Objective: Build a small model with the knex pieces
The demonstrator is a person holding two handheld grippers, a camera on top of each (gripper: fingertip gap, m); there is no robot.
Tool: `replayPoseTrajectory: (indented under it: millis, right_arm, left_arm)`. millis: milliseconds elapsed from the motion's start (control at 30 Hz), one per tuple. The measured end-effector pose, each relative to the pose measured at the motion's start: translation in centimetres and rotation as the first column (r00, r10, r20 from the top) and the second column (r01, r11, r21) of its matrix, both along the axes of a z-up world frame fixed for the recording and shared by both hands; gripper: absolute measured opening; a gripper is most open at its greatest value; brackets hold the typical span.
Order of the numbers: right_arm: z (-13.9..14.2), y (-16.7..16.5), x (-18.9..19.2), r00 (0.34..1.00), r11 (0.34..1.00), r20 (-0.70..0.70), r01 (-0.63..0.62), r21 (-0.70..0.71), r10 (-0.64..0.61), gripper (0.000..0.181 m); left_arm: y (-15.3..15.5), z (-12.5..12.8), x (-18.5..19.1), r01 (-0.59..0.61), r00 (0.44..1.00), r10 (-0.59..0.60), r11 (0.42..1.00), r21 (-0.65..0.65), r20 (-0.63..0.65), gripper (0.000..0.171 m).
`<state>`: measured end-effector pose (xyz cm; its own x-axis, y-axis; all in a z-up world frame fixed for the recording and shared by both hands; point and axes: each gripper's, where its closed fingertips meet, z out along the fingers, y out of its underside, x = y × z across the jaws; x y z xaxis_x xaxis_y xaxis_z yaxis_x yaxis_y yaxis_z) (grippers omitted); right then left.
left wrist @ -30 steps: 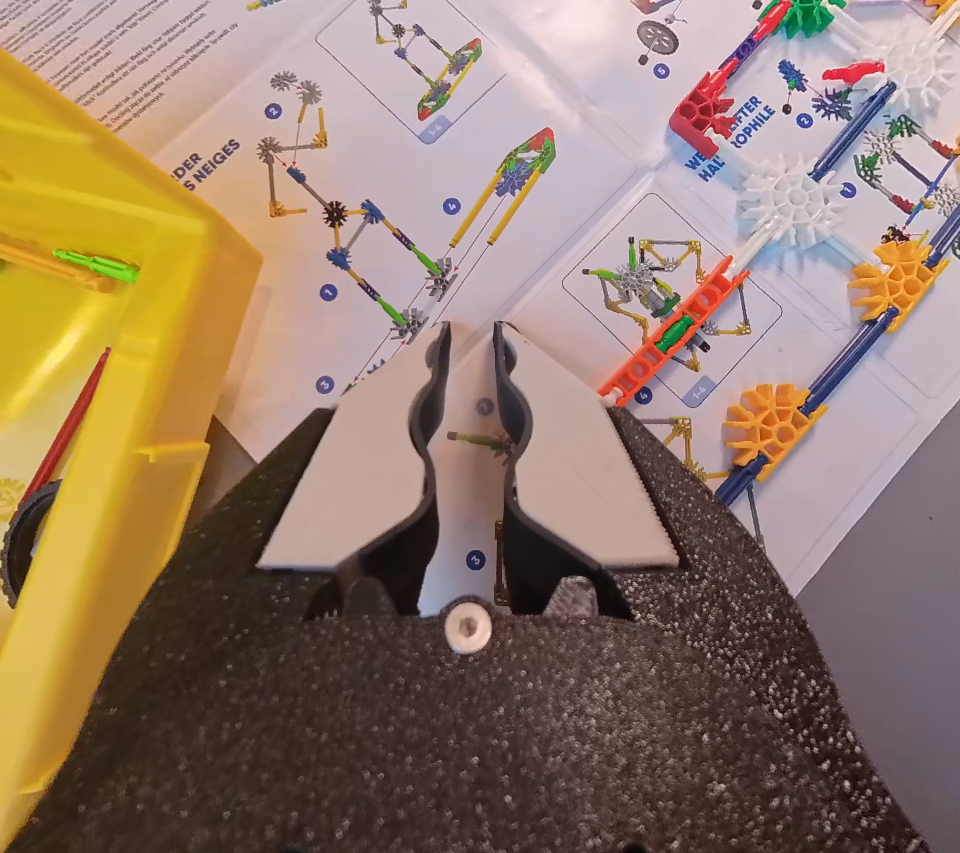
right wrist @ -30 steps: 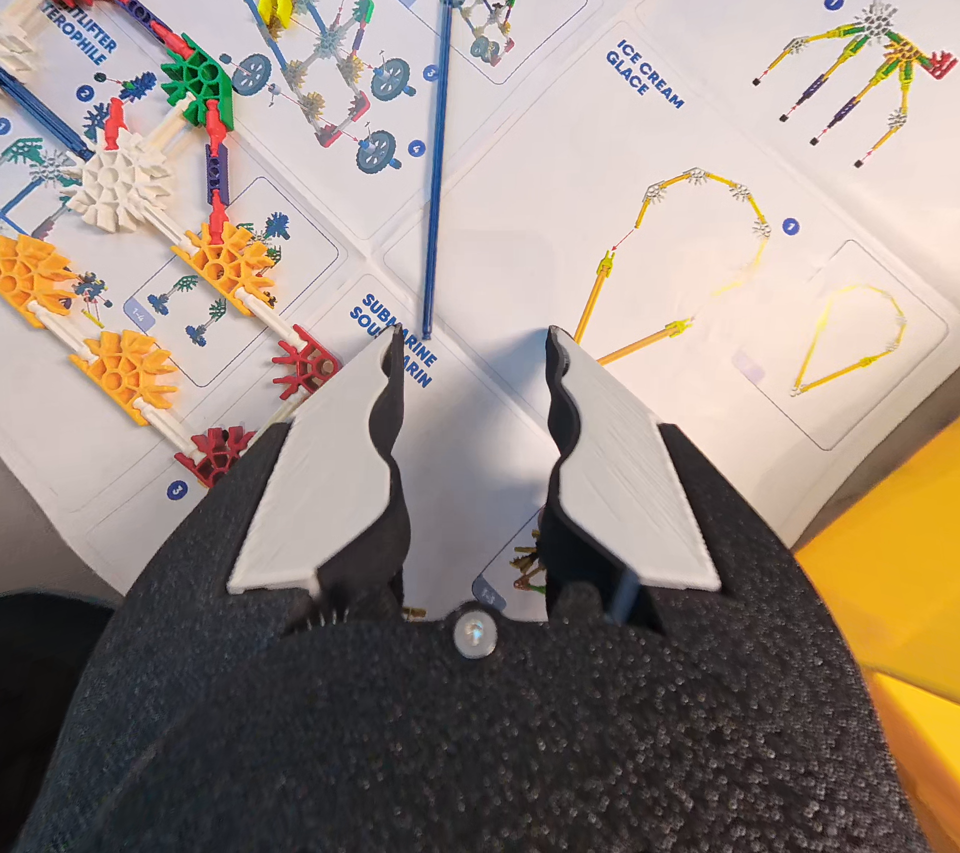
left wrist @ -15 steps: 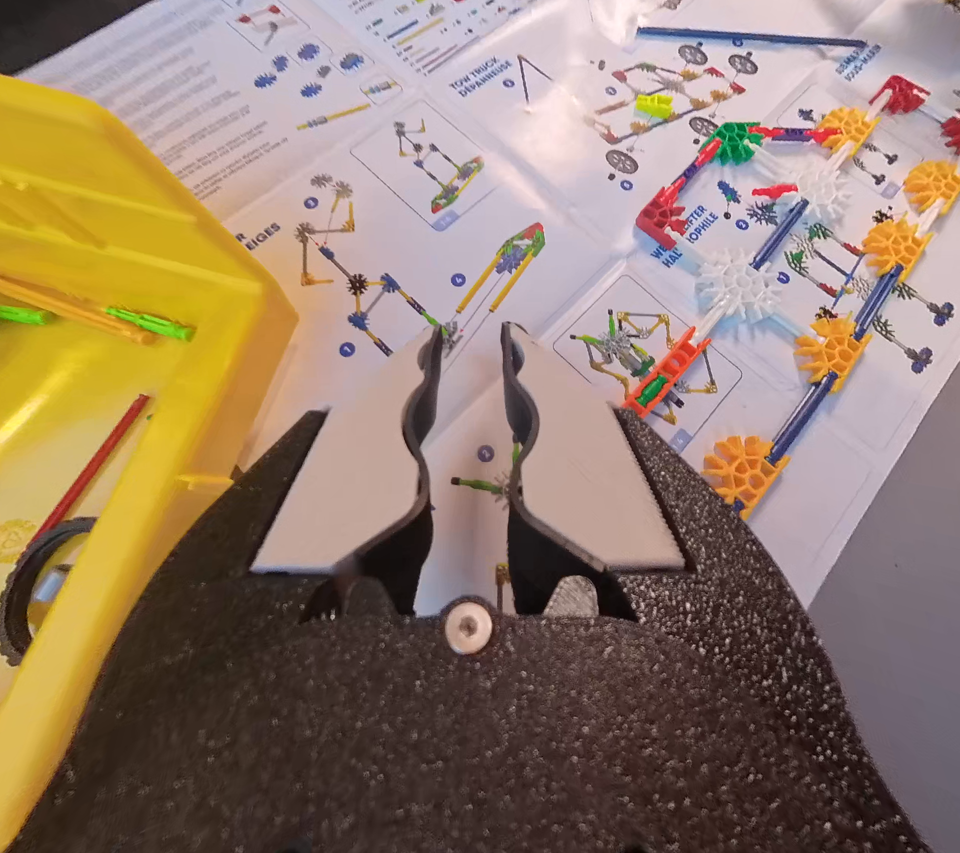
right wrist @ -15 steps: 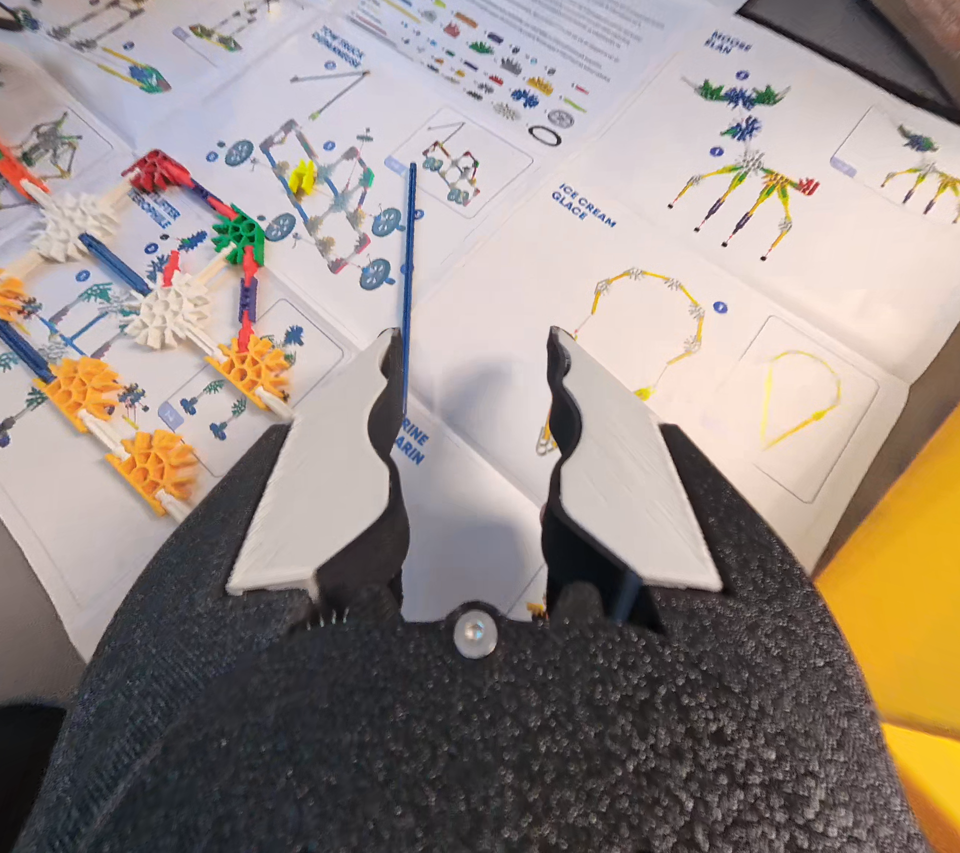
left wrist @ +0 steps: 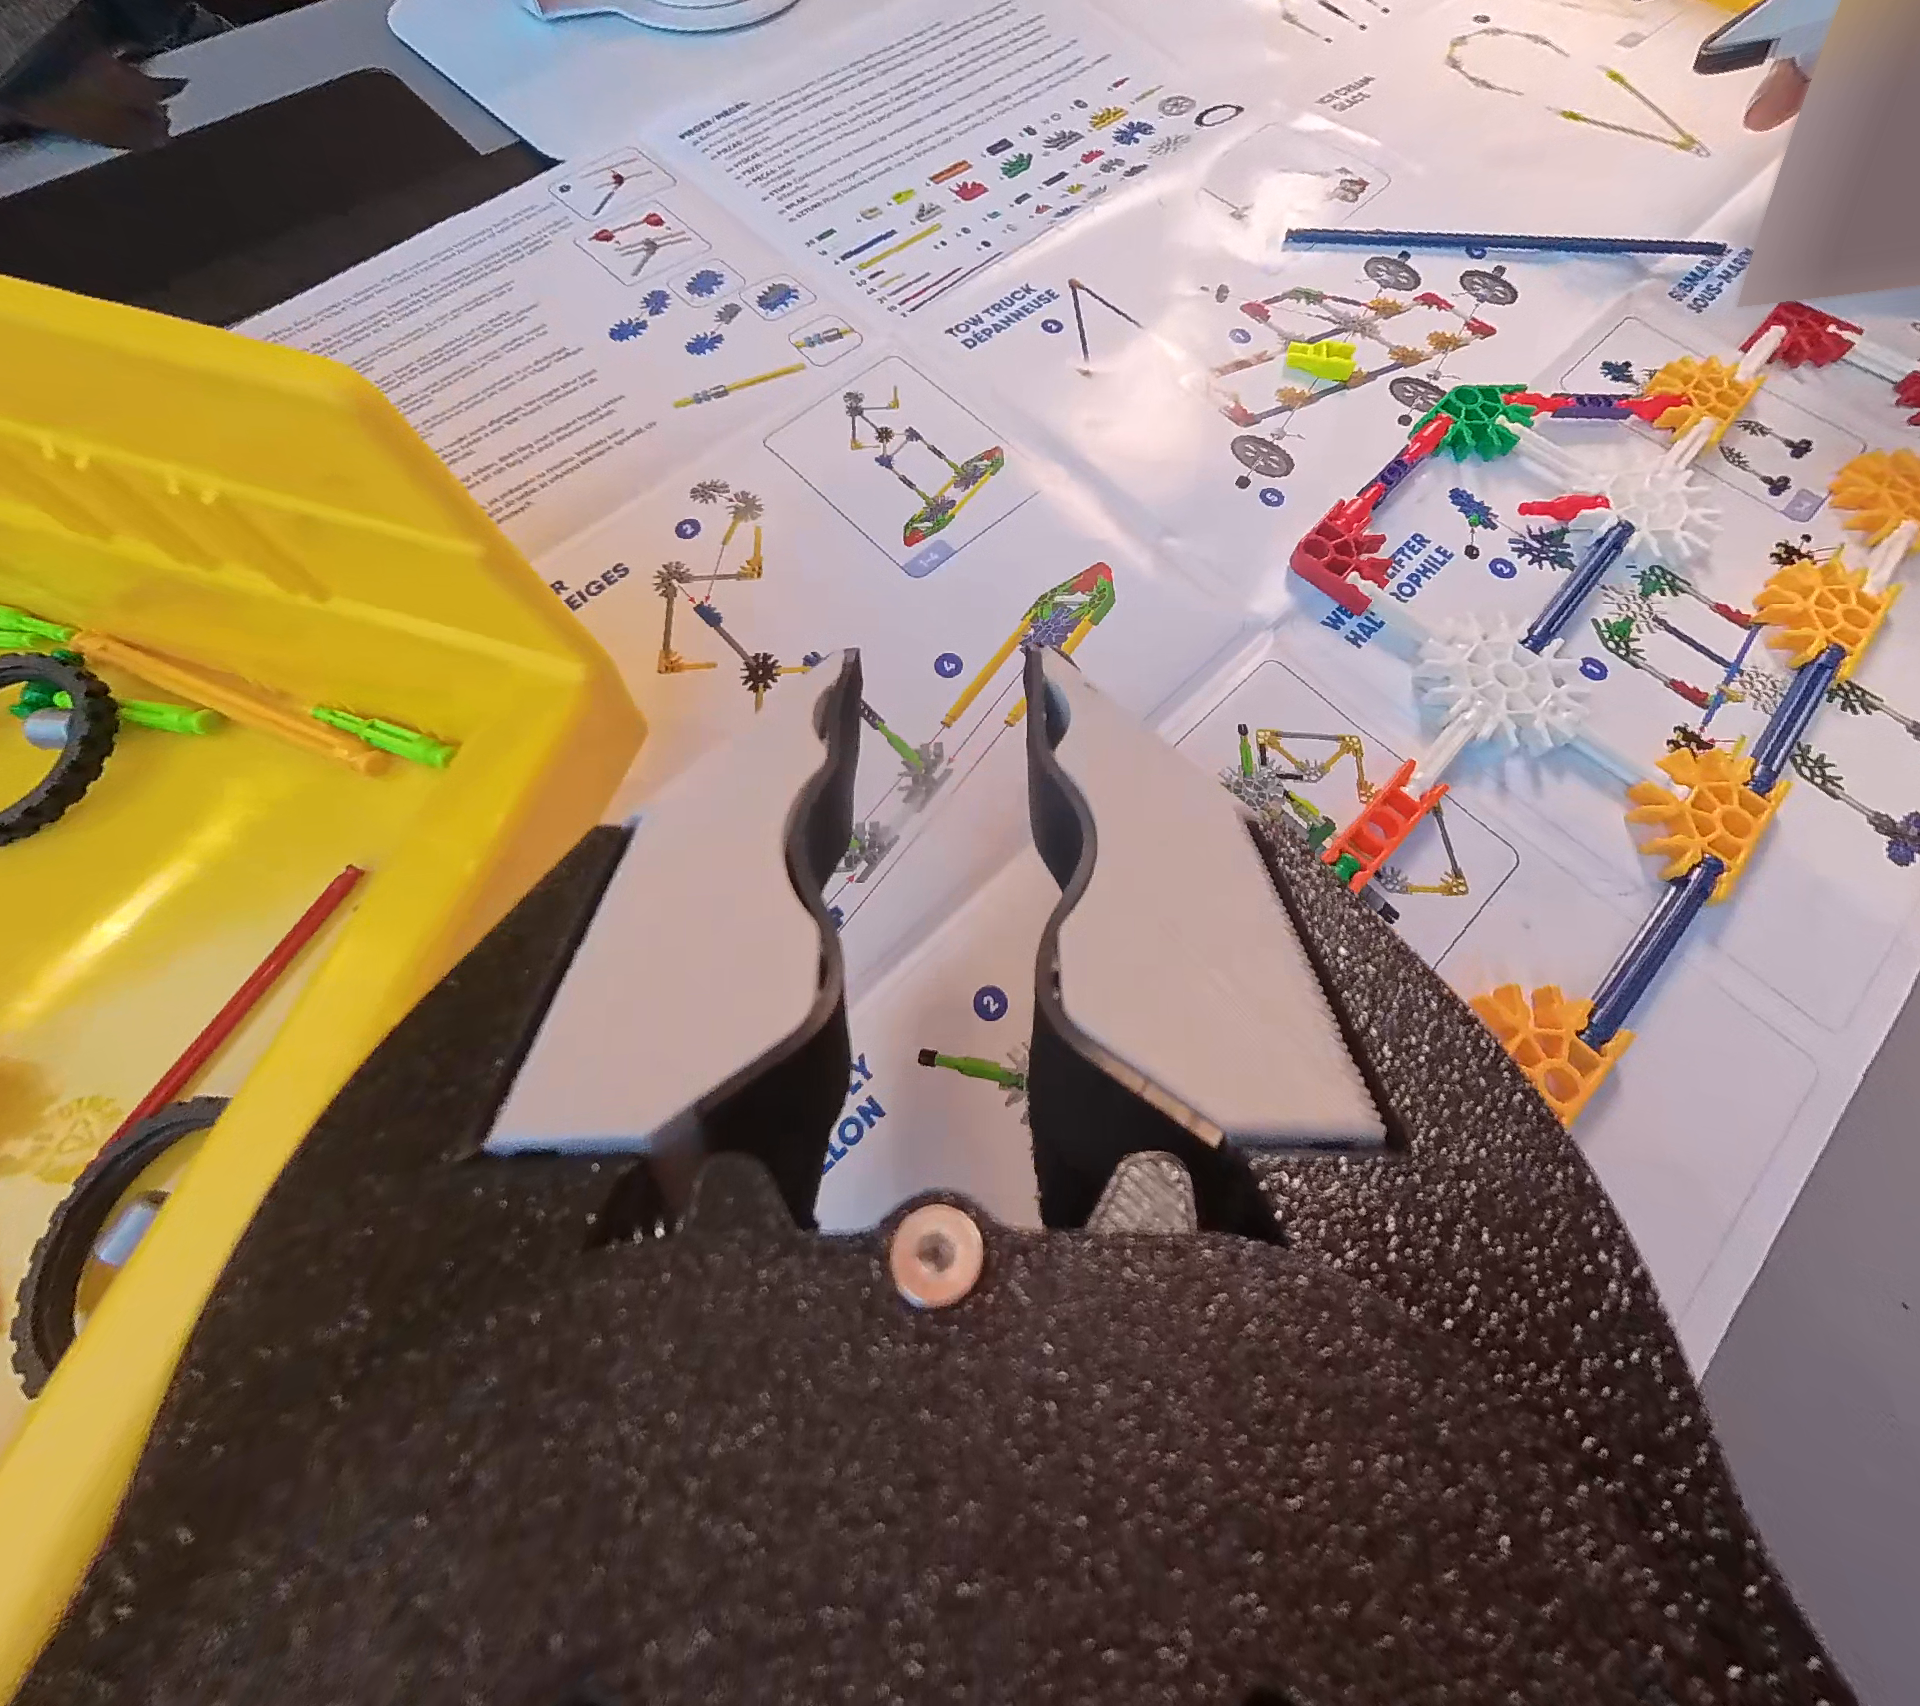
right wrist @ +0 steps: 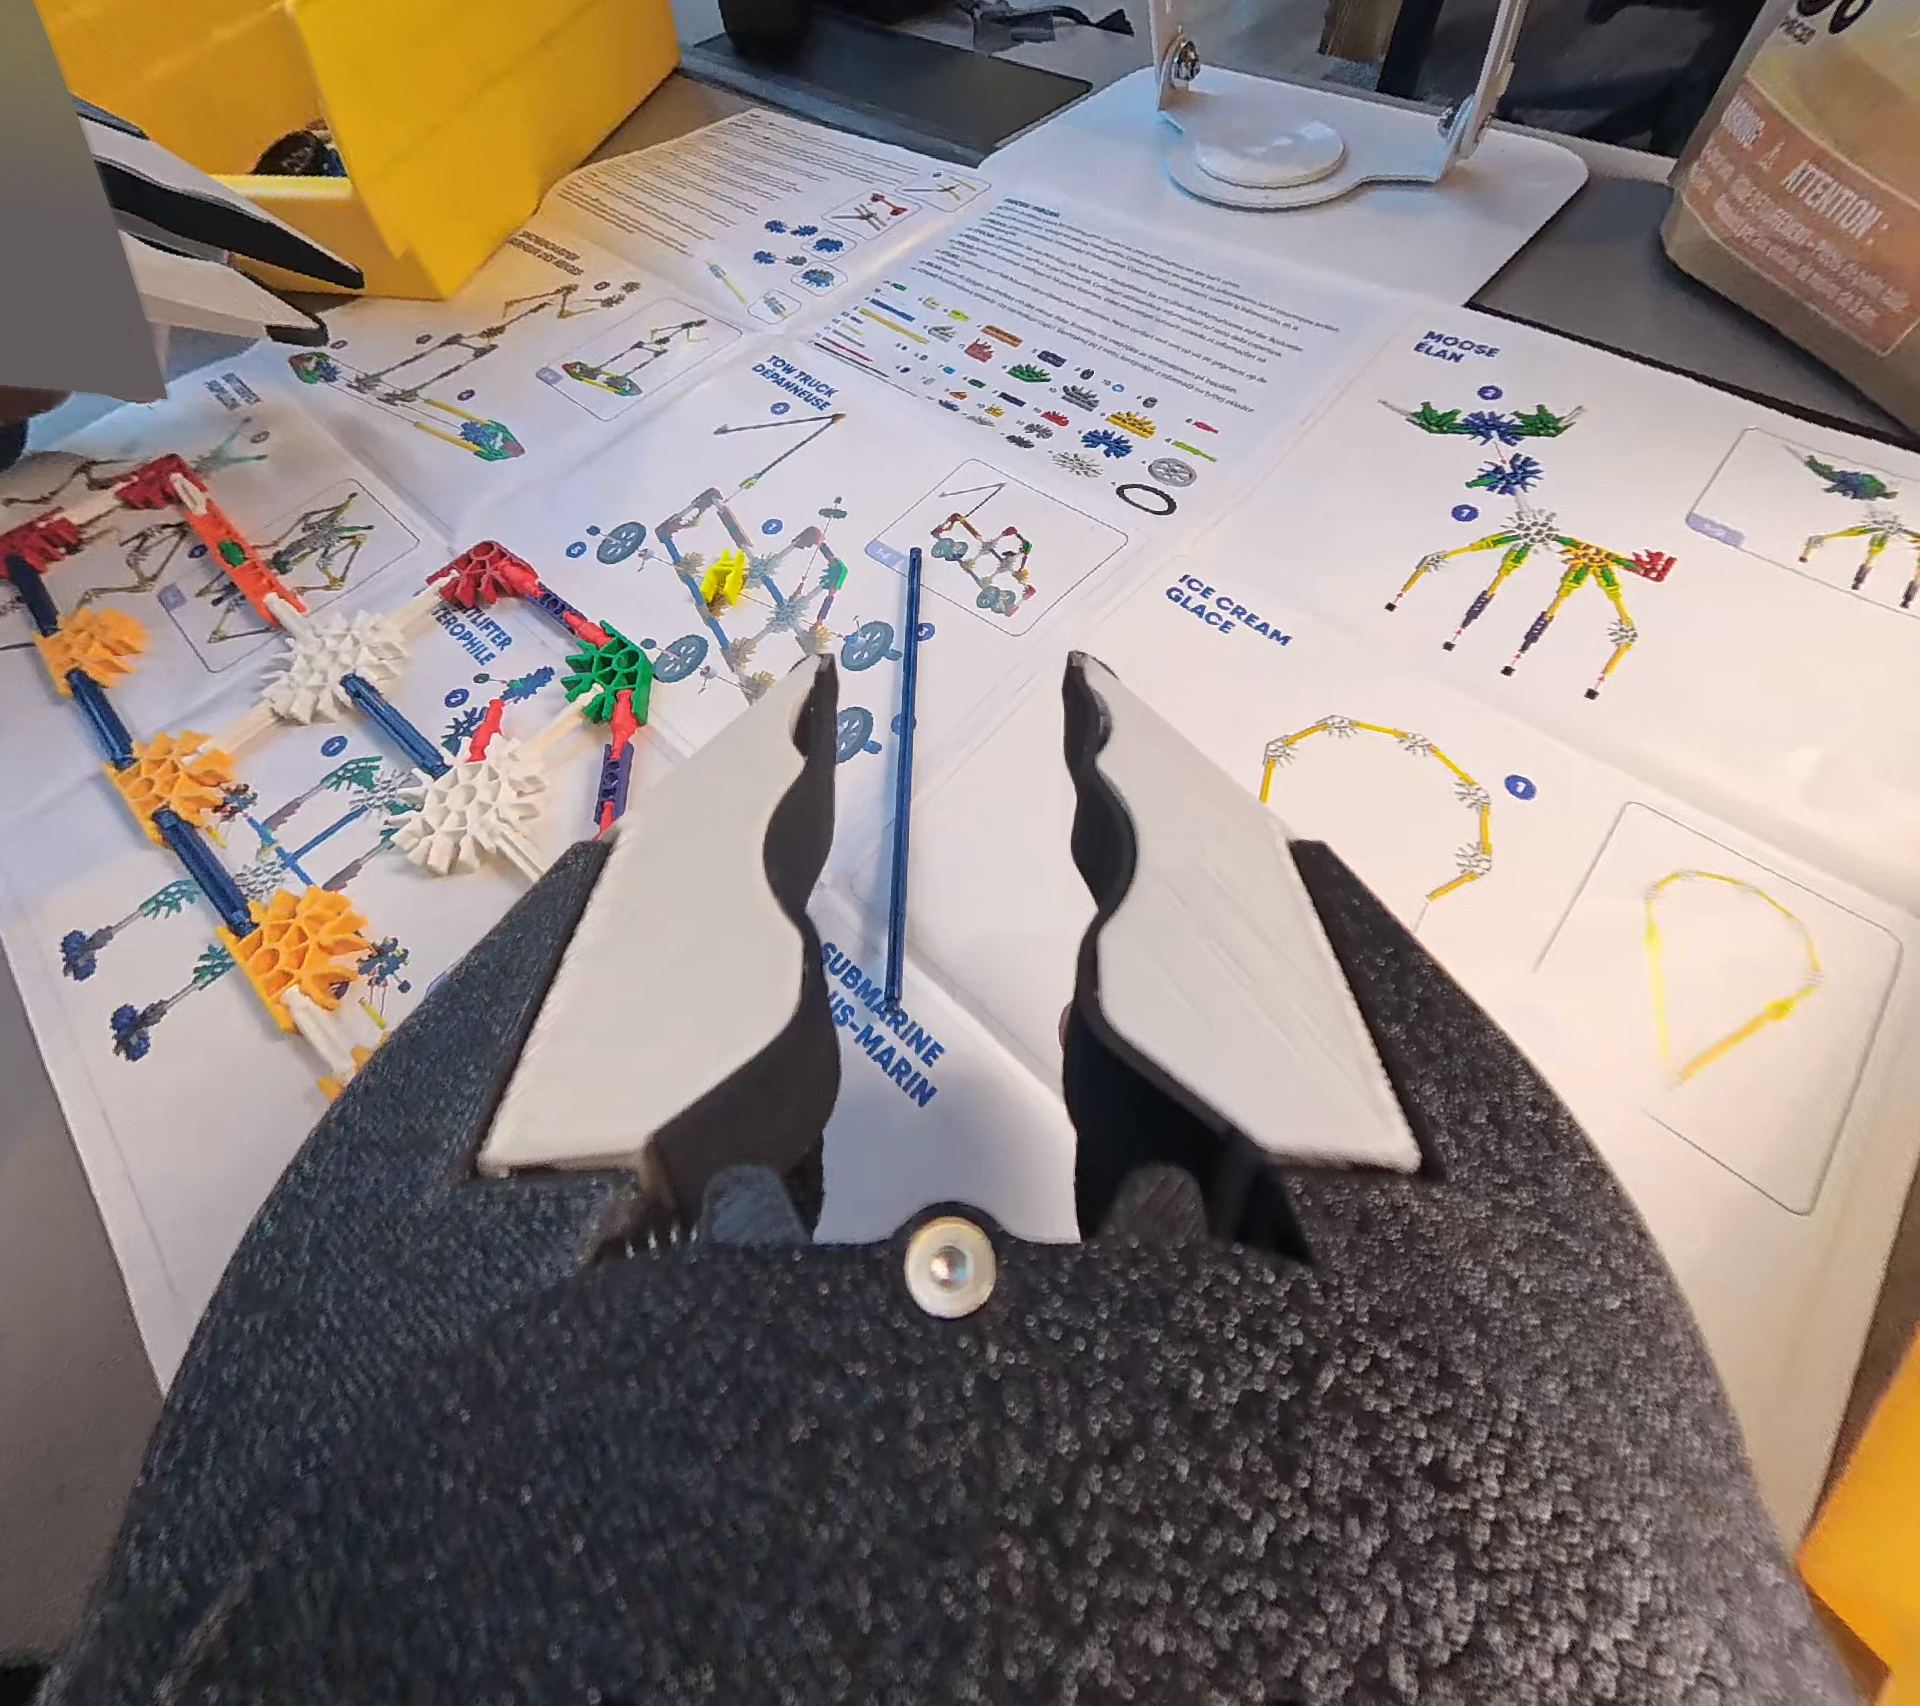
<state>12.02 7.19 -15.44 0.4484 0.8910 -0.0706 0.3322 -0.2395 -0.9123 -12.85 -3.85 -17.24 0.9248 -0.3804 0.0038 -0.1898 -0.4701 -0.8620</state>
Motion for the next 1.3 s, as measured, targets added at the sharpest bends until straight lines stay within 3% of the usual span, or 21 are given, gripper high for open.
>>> replayPoseTrajectory:
  millis: [800,1300]
  right_arm:
    - [-1.2,-0.4,0.2,0.997,1.000,0.078,-0.012,-0.002,0.012,0.034]
    - [-1.4,-0.7,-0.6,0.995,0.999,0.097,-0.016,0.038,0.012,0.033]
  left_arm:
    - [0.0,-0.2,-0.1,-0.006,1.000,0.006,1.000,-0.015,0.011,0.029]
    - [0.0,0.4,0.0,-0.014,0.998,0.015,1.000,0.025,-0.055,0.028]
